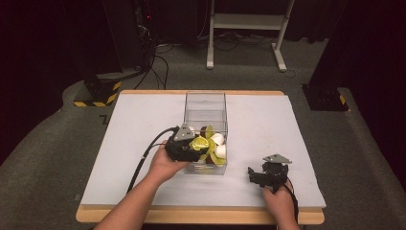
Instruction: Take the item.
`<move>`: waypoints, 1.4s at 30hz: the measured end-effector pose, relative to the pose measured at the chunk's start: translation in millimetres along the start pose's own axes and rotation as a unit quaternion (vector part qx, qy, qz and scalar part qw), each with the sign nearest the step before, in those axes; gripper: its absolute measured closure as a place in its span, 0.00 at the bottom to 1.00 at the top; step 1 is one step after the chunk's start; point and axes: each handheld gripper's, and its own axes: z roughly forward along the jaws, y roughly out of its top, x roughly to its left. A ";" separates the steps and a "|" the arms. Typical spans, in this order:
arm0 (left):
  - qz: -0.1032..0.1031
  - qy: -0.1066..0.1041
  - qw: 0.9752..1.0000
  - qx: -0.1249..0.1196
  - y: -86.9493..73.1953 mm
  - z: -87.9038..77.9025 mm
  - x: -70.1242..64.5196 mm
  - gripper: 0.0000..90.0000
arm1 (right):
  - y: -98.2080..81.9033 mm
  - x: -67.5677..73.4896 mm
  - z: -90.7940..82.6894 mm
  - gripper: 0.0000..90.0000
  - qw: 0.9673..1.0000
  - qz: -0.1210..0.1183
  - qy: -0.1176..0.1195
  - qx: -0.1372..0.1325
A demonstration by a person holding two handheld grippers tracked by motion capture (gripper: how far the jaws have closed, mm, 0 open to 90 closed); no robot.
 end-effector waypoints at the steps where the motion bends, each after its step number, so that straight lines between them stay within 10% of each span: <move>1: 0.000 -0.001 1.000 -0.001 0.4 -1.4 0.7 0.42 | 0.0 0.1 0.0 0.09 1.000 0.000 0.000 0.000; 42: -0.032 0.012 0.998 -0.060 1.1 -53.3 21.2 0.42 | 0.0 0.0 0.1 0.09 1.000 0.001 0.000 0.000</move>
